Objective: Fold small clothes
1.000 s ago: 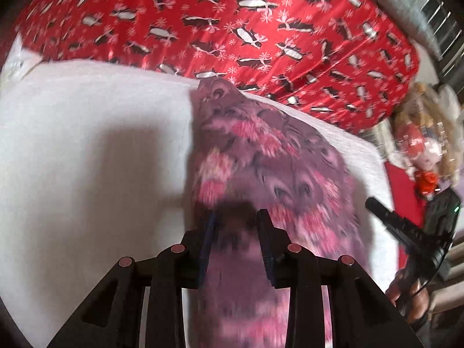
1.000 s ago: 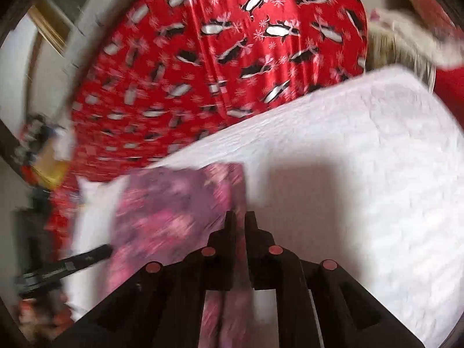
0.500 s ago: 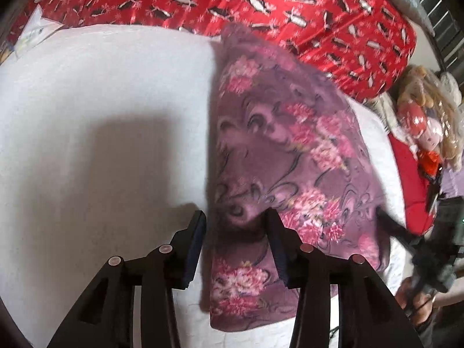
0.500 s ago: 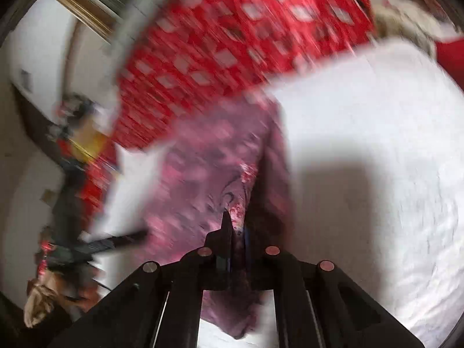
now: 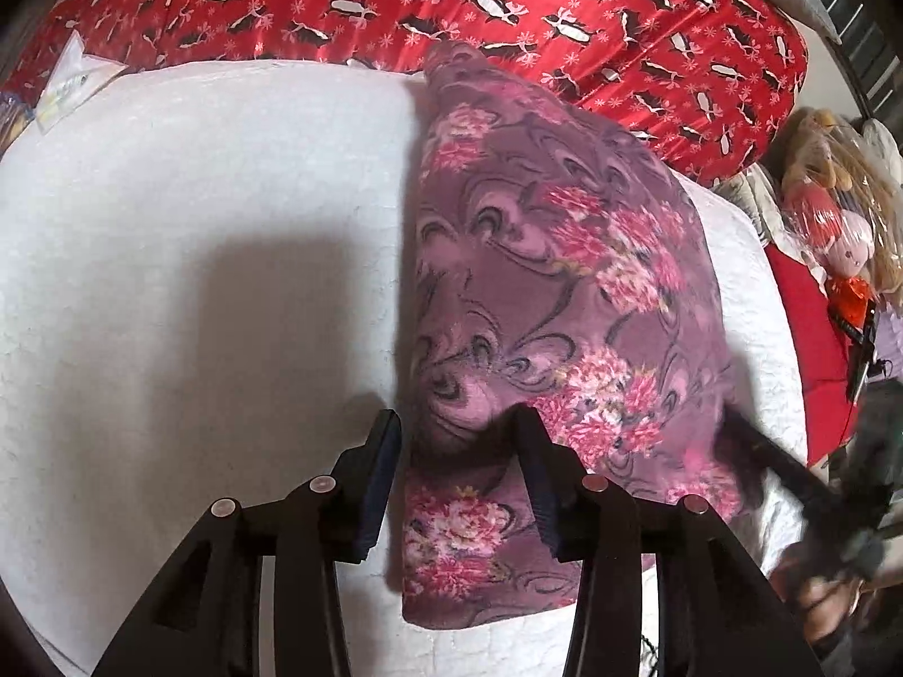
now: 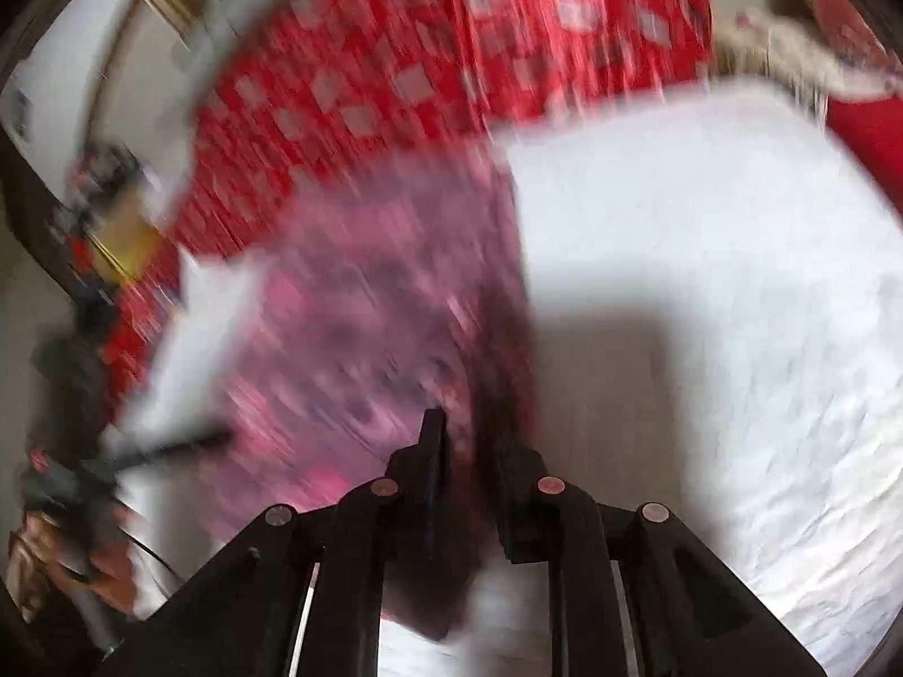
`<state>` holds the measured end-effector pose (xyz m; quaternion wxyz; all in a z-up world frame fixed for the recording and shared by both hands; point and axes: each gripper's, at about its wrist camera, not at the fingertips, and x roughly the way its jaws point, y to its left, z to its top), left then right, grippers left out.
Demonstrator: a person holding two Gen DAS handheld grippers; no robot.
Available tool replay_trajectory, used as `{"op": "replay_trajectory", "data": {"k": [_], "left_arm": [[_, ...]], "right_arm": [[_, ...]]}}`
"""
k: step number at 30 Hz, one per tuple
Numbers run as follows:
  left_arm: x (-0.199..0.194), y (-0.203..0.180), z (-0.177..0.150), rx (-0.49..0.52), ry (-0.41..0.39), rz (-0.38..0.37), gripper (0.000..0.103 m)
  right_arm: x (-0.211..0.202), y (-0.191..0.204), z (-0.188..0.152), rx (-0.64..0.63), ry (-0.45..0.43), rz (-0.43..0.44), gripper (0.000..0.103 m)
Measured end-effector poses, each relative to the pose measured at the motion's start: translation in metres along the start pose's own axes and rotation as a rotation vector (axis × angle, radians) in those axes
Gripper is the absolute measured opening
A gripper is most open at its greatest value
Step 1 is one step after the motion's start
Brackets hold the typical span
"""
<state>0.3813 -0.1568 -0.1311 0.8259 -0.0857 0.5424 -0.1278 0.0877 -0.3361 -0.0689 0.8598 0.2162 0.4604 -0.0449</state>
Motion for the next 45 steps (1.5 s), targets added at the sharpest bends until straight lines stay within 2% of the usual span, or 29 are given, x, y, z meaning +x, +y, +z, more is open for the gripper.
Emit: {"op": "replay_trajectory", "data": {"k": [3, 5, 8, 10, 12, 13, 15, 16, 18, 20, 22, 23, 25, 26, 27, 29, 31, 33, 34, 39, 42, 45], "left_arm": [[-0.001, 0.003, 0.006, 0.009, -0.005, -0.001, 0.041], [-0.006, 0.003, 0.015, -0.001, -0.021, -0.017, 0.038], [-0.019, -0.003, 0.036, -0.02, -0.086, -0.056, 0.038], [-0.024, -0.012, 0.056, -0.014, -0.131, -0.055, 0.038], [-0.016, -0.02, 0.072, 0.006, -0.14, -0.027, 0.038], [-0.007, -0.022, 0.078, 0.012, -0.129, -0.003, 0.038], [0.017, -0.023, 0.085, 0.034, -0.077, 0.057, 0.038], [0.031, -0.019, 0.086, 0.051, -0.039, 0.094, 0.04], [0.029, -0.012, 0.089, 0.057, -0.053, 0.05, 0.04], [0.021, -0.009, 0.096, 0.049, -0.072, 0.015, 0.04], [0.014, -0.005, 0.107, 0.019, -0.109, -0.01, 0.04], [0.013, -0.003, 0.113, 0.003, -0.117, -0.005, 0.04], [0.02, 0.0, 0.125, -0.023, -0.101, -0.006, 0.04], [0.025, 0.0, 0.129, -0.031, -0.09, -0.006, 0.04], [0.03, -0.002, 0.131, -0.029, -0.084, 0.005, 0.04], [0.043, -0.007, 0.134, 0.001, -0.071, 0.041, 0.041], [0.06, -0.015, 0.132, 0.045, -0.072, 0.084, 0.044], [0.069, -0.024, 0.13, 0.069, -0.092, 0.094, 0.047], [0.07, -0.026, 0.128, 0.073, -0.103, 0.099, 0.047], [0.066, -0.031, 0.122, 0.079, -0.121, 0.119, 0.047], [0.061, -0.031, 0.119, 0.078, -0.123, 0.122, 0.047], [0.06, -0.032, 0.117, 0.076, -0.123, 0.122, 0.047]], "right_arm": [[-0.01, -0.001, 0.007, 0.035, -0.047, 0.024, 0.019], [-0.022, 0.006, 0.017, 0.02, -0.121, 0.032, 0.019], [-0.027, 0.022, 0.04, -0.01, -0.176, 0.077, 0.019], [-0.021, 0.035, 0.055, -0.046, -0.188, 0.075, 0.019], [-0.008, 0.04, 0.063, -0.063, -0.178, 0.073, 0.019], [0.005, 0.038, 0.063, -0.062, -0.146, 0.059, 0.019], [0.036, 0.033, 0.058, -0.075, -0.024, -0.017, 0.015], [0.038, 0.03, 0.055, -0.091, -0.032, -0.014, 0.015], [0.03, 0.029, 0.064, -0.087, -0.046, 0.016, 0.016], [0.018, 0.02, 0.082, -0.039, -0.117, 0.039, 0.023], [0.017, 0.007, 0.104, 0.035, -0.161, 0.034, 0.034], [0.021, 0.002, 0.114, 0.066, -0.162, 0.023, 0.04], [0.042, -0.002, 0.134, 0.098, -0.1, -0.02, 0.042], [0.052, 0.0, 0.138, 0.096, -0.068, -0.044, 0.042], [0.063, 0.003, 0.142, 0.08, -0.033, -0.07, 0.033], [0.066, 0.013, 0.147, 0.008, -0.071, -0.086, 0.007], [0.059, 0.009, 0.145, 0.008, -0.146, -0.077, 0.005], [0.074, -0.007, 0.142, 0.056, -0.099, -0.117, 0.005], [0.081, -0.013, 0.139, 0.064, -0.076, -0.11, 0.006], [0.058, 0.003, 0.138, 0.018, -0.146, -0.126, 0.014], [0.038, 0.017, 0.132, -0.016, -0.205, -0.05, 0.014], [0.036, 0.027, 0.122, -0.059, -0.208, -0.023, 0.015]]}}
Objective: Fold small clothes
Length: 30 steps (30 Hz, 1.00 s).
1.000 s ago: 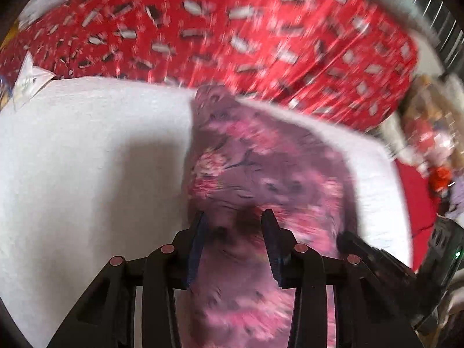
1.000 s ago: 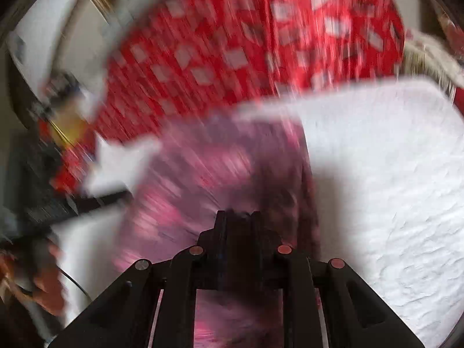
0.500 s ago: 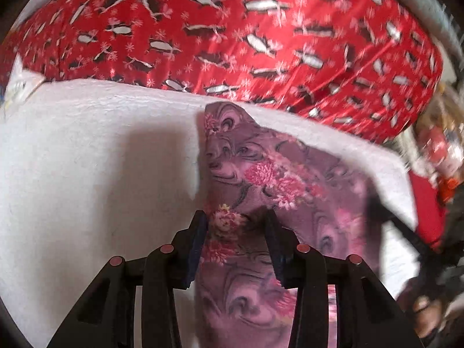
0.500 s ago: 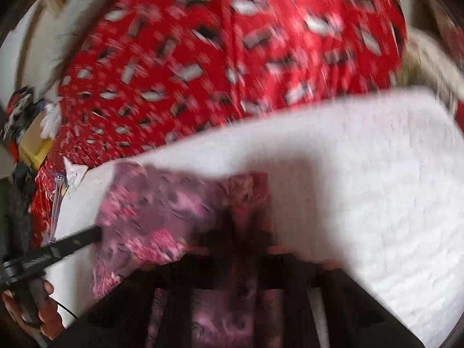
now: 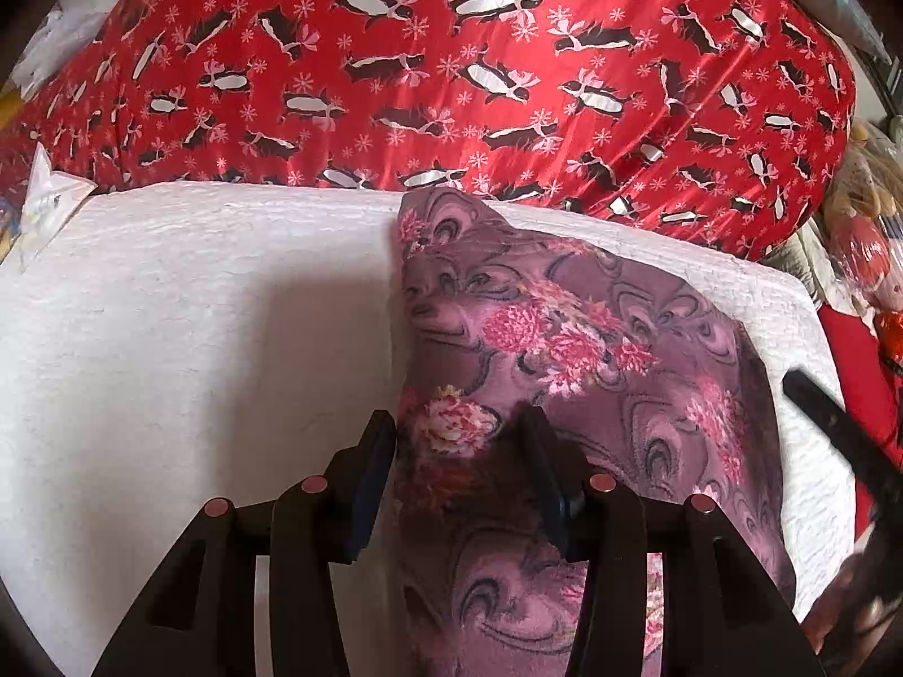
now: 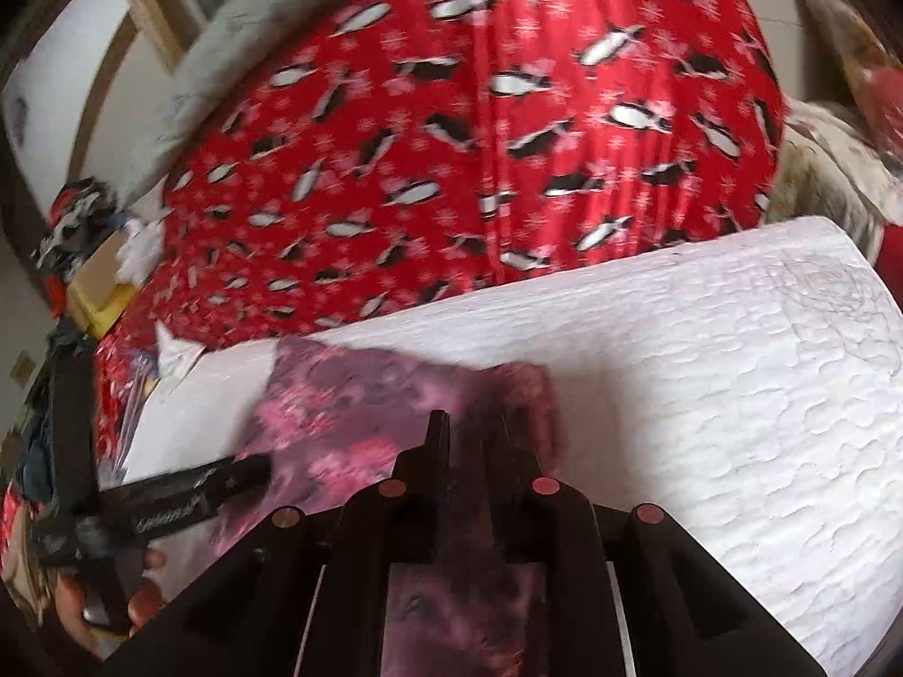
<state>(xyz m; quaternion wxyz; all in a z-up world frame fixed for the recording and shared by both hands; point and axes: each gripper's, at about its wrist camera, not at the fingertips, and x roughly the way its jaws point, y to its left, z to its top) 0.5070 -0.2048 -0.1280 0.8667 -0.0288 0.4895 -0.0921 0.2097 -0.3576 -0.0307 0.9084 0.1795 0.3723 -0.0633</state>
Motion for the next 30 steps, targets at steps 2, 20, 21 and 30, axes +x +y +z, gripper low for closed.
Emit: {"op": "replay_trajectory", "data": {"k": [2, 20, 21, 30], "left_arm": [[0.0, 0.0, 0.0, -0.009, 0.003, -0.001, 0.047], [-0.035, 0.021, -0.016, -0.024, 0.023, -0.064, 0.046], [-0.037, 0.027, -0.016, -0.042, 0.024, -0.067, 0.045], [-0.013, 0.047, -0.007, -0.159, 0.076, -0.12, 0.044]], "right_arm": [[0.012, 0.005, -0.007, -0.043, 0.048, -0.03, 0.015], [0.007, 0.029, -0.016, -0.123, 0.15, 0.047, 0.025], [0.005, 0.015, -0.008, -0.058, 0.127, 0.045, 0.026], [0.045, -0.027, 0.022, 0.099, 0.136, -0.007, 0.007]]}}
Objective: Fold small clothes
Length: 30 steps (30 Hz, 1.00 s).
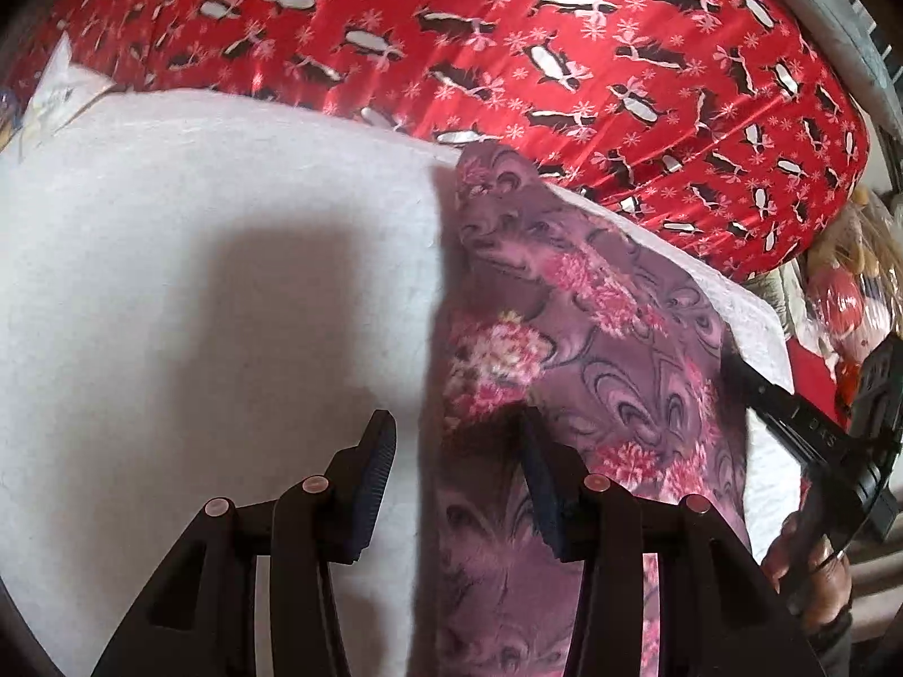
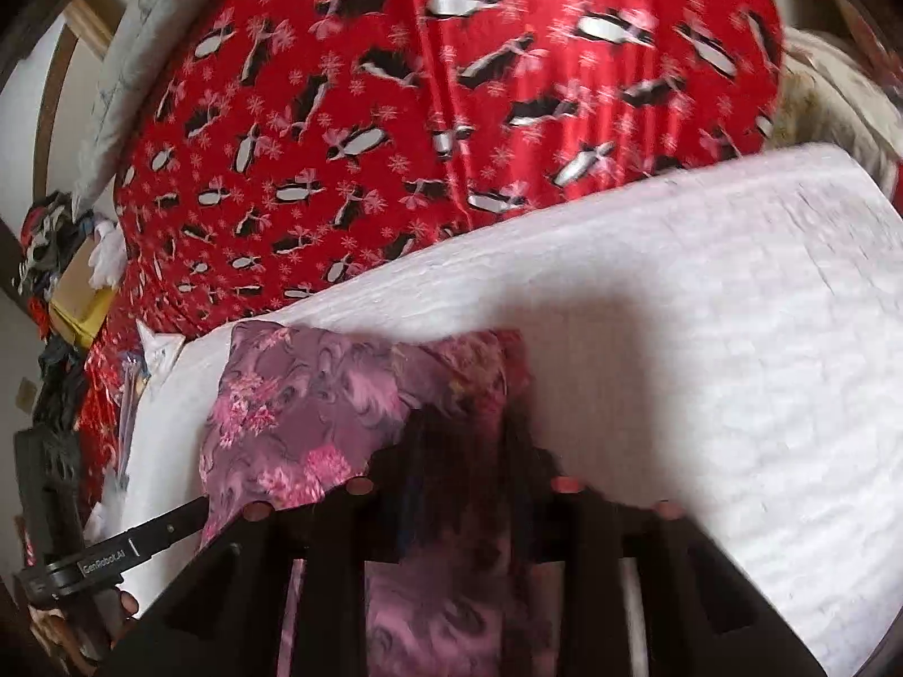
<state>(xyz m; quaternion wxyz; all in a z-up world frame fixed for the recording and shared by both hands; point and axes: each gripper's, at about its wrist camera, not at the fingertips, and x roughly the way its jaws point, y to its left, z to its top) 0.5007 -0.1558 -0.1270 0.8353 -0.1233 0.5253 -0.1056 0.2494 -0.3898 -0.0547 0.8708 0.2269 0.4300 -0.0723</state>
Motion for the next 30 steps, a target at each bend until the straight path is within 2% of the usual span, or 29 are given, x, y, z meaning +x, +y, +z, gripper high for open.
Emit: {"op": "replay_trajectory", "data": {"k": [2, 4, 5, 7, 8, 9, 11, 12, 13, 15, 17, 18, 19, 21, 23, 24, 25, 26, 27, 30], "left_arm": [[0.004, 0.002, 0.003, 0.0, 0.002, -0.001, 0.048], [0.006, 0.007, 0.005, -0.025, 0.024, -0.015, 0.048], [0.005, 0.01, 0.005, -0.039, 0.032, -0.026, 0.046], [-0.006, 0.016, 0.004, -0.057, 0.035, -0.045, 0.042], [-0.013, 0.018, 0.001, -0.06, 0.025, -0.064, 0.042], [-0.017, 0.018, -0.001, -0.062, 0.018, -0.079, 0.042], [-0.023, 0.014, -0.016, -0.056, 0.0, -0.102, 0.042], [-0.021, 0.01, -0.022, -0.042, 0.004, -0.089, 0.042], [-0.015, 0.006, -0.029, -0.022, 0.021, -0.064, 0.042], [-0.012, 0.003, -0.037, -0.004, 0.02, -0.034, 0.042], [-0.019, 0.001, -0.037, 0.002, 0.018, -0.015, 0.042], [-0.026, 0.003, -0.036, -0.013, 0.031, -0.038, 0.042], [-0.032, 0.005, -0.036, -0.03, 0.028, -0.066, 0.042], [-0.041, 0.006, -0.04, -0.047, 0.013, -0.073, 0.042], [-0.033, 0.005, -0.047, -0.031, 0.038, -0.035, 0.042], [-0.029, 0.004, -0.05, -0.024, 0.048, -0.027, 0.044], [-0.028, 0.005, -0.053, -0.022, 0.049, -0.025, 0.045], [-0.032, 0.007, -0.053, -0.028, 0.046, -0.036, 0.046], [-0.037, 0.013, -0.052, -0.043, 0.048, -0.062, 0.046], [-0.043, 0.03, -0.043, -0.095, 0.059, -0.105, 0.044]], "right_arm": [[-0.002, -0.001, -0.002, -0.02, -0.017, -0.044, 0.004], [0.007, -0.008, -0.004, 0.002, 0.016, -0.051, 0.003], [0.002, -0.008, -0.004, -0.002, 0.004, -0.047, 0.004], [-0.014, -0.002, -0.007, -0.021, -0.021, -0.053, 0.012], [-0.022, 0.0, -0.011, -0.026, -0.032, -0.035, 0.012], [-0.034, 0.002, -0.018, -0.035, -0.041, 0.043, 0.013], [-0.044, 0.005, -0.033, -0.05, -0.033, 0.128, 0.019], [-0.046, 0.007, -0.043, -0.065, -0.018, 0.153, 0.025], [-0.039, 0.011, -0.052, -0.089, 0.012, 0.152, 0.026], [-0.029, 0.014, -0.07, -0.166, 0.078, 0.058, 0.026], [-0.042, 0.018, -0.071, -0.195, 0.063, 0.031, 0.025], [-0.052, 0.018, -0.069, -0.175, 0.058, 0.021, 0.028], [-0.061, 0.017, -0.069, -0.166, 0.039, 0.043, 0.028], [-0.076, 0.017, -0.076, -0.192, 0.012, 0.085, 0.028], [-0.068, 0.017, -0.087, -0.232, 0.069, 0.026, 0.03], [-0.056, 0.016, -0.094, -0.26, 0.134, -0.034, 0.028], [-0.054, 0.014, -0.099, -0.276, 0.139, -0.036, 0.027], [-0.06, 0.013, -0.099, -0.265, 0.116, -0.026, 0.028], [-0.071, 0.005, -0.095, -0.208, 0.094, -0.017, 0.033], [-0.091, -0.031, -0.086, -0.03, 0.033, 0.04, 0.038]]}}
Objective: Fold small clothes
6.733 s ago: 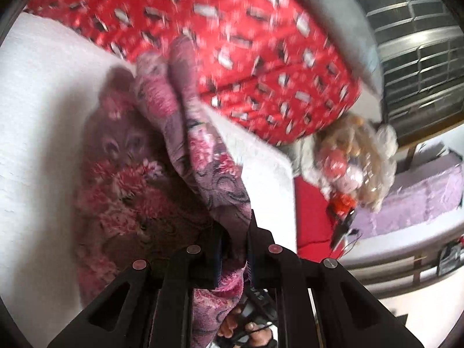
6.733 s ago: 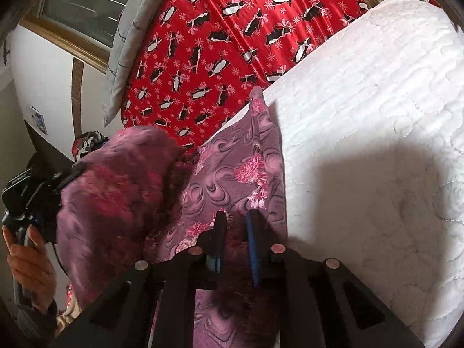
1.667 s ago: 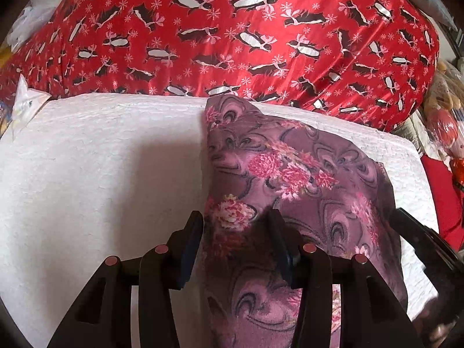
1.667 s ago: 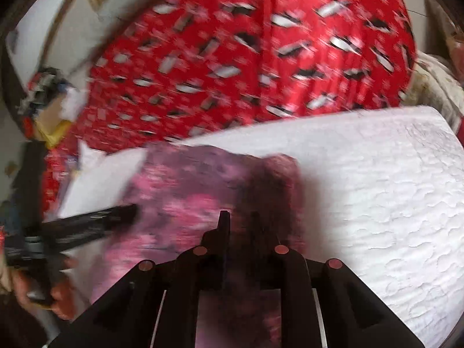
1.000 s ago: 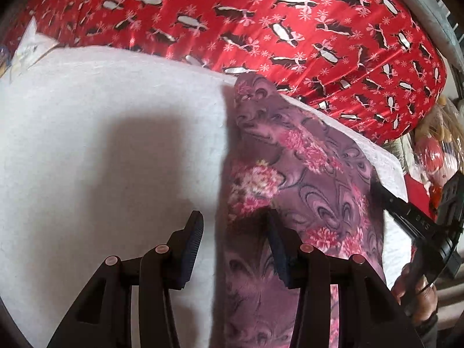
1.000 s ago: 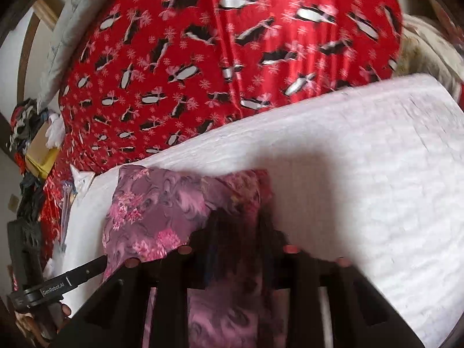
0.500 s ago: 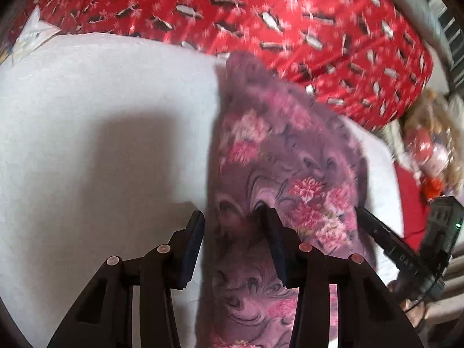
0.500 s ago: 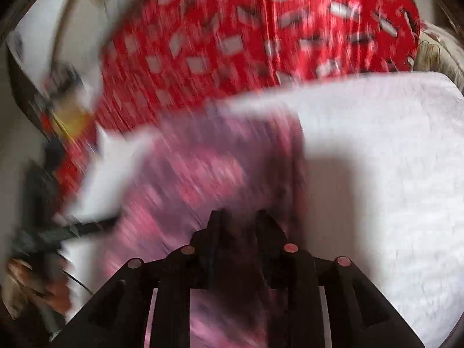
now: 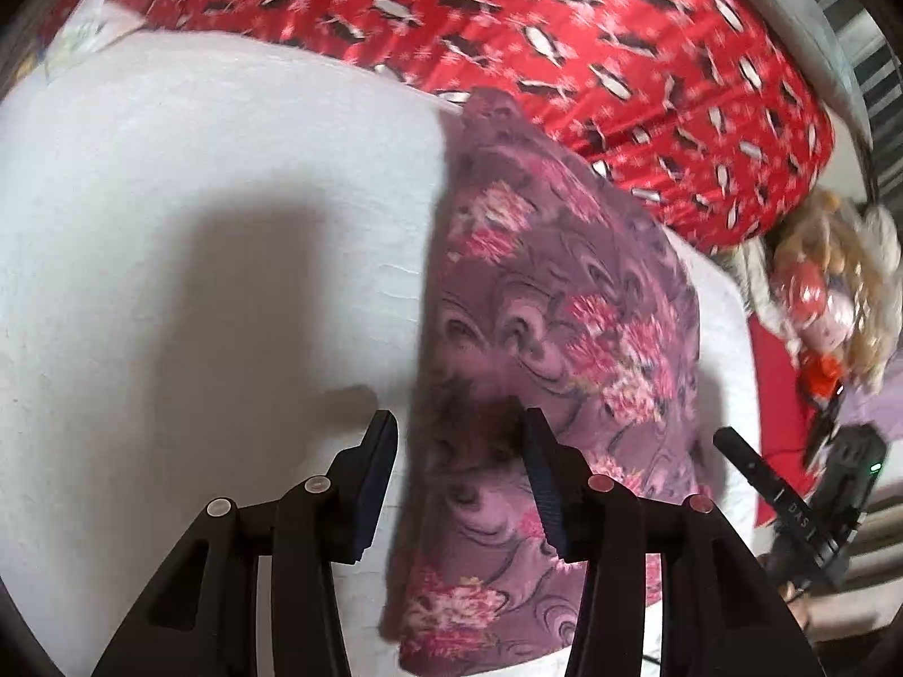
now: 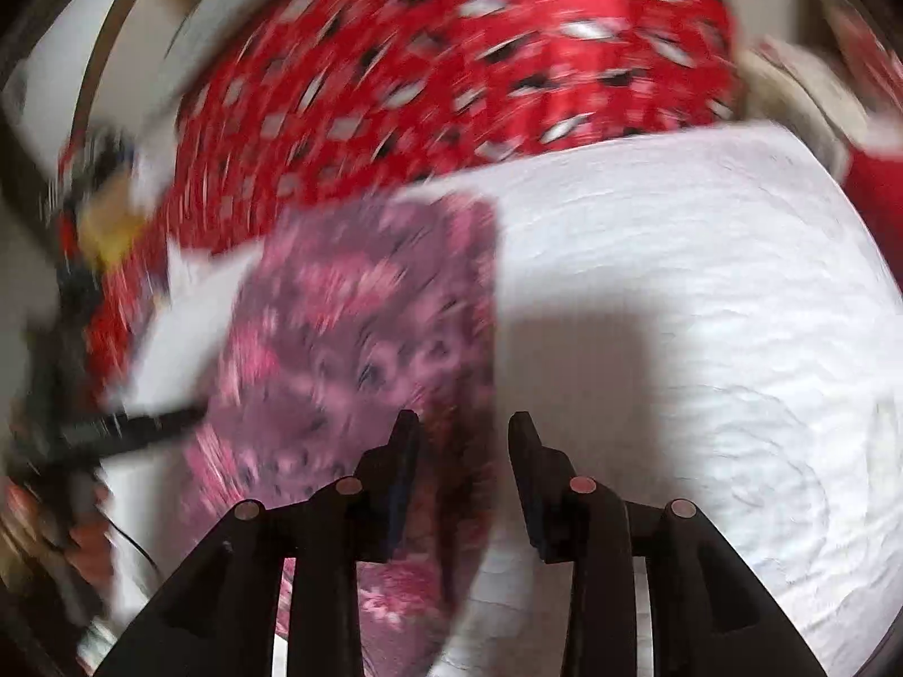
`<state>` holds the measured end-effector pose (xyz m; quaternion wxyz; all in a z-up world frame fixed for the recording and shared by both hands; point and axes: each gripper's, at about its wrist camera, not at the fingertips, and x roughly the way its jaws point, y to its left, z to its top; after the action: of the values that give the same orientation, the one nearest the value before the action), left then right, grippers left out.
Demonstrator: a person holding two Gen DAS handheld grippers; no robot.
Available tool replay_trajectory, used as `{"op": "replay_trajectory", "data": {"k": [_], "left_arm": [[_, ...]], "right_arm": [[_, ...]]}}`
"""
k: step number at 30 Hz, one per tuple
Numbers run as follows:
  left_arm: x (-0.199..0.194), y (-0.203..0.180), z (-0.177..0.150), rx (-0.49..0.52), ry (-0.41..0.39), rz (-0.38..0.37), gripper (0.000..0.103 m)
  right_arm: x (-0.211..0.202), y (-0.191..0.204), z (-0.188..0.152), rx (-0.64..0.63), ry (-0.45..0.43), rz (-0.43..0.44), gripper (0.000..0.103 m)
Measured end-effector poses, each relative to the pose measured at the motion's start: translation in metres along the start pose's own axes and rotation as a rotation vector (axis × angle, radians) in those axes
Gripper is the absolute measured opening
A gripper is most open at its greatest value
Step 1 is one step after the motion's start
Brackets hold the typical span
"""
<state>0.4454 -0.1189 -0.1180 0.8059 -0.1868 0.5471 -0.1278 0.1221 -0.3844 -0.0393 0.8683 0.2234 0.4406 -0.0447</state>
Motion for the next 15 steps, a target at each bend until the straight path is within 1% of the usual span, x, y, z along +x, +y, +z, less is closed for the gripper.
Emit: {"op": "replay_trajectory", "data": {"k": [2, 3, 5, 6, 8, 9, 10, 11, 12, 13, 14, 15], "left_arm": [[0.002, 0.008, 0.007, -0.032, 0.016, -0.034, 0.044], [0.005, 0.009, 0.009, -0.044, 0.026, -0.056, 0.044], [0.017, 0.009, 0.013, -0.056, 0.057, -0.118, 0.044], [0.025, 0.008, 0.015, -0.057, 0.079, -0.142, 0.052], [0.041, 0.005, 0.02, -0.062, 0.082, -0.147, 0.06], [0.045, 0.006, 0.021, -0.069, 0.085, -0.155, 0.064], [0.048, 0.007, 0.024, -0.086, 0.085, -0.171, 0.065], [0.05, 0.008, 0.027, -0.105, 0.084, -0.183, 0.065], [0.052, 0.009, 0.029, -0.118, 0.086, -0.188, 0.064], [0.053, 0.01, 0.03, -0.128, 0.085, -0.186, 0.064], [0.054, 0.009, 0.03, -0.135, 0.081, -0.182, 0.055], [0.053, 0.01, 0.031, -0.132, 0.071, -0.163, 0.044]], "right_arm": [[0.001, -0.019, -0.001, 0.079, 0.014, 0.022, 0.045], [0.004, -0.023, -0.002, 0.103, 0.025, 0.039, 0.045], [0.013, -0.029, -0.007, 0.153, 0.037, 0.12, 0.047], [0.019, -0.029, -0.009, 0.17, 0.028, 0.175, 0.052], [0.029, -0.023, -0.006, 0.168, 0.006, 0.228, 0.057], [0.034, -0.017, -0.005, 0.159, 0.011, 0.258, 0.058], [0.041, -0.01, -0.003, 0.144, 0.033, 0.283, 0.058], [0.048, -0.003, -0.001, 0.125, 0.051, 0.279, 0.058], [0.055, 0.007, 0.002, 0.093, 0.061, 0.257, 0.058], [0.059, 0.012, 0.004, 0.077, 0.061, 0.247, 0.058], [0.061, 0.015, 0.005, 0.07, 0.06, 0.233, 0.051], [0.062, 0.017, 0.006, 0.073, 0.057, 0.219, 0.033]]}}
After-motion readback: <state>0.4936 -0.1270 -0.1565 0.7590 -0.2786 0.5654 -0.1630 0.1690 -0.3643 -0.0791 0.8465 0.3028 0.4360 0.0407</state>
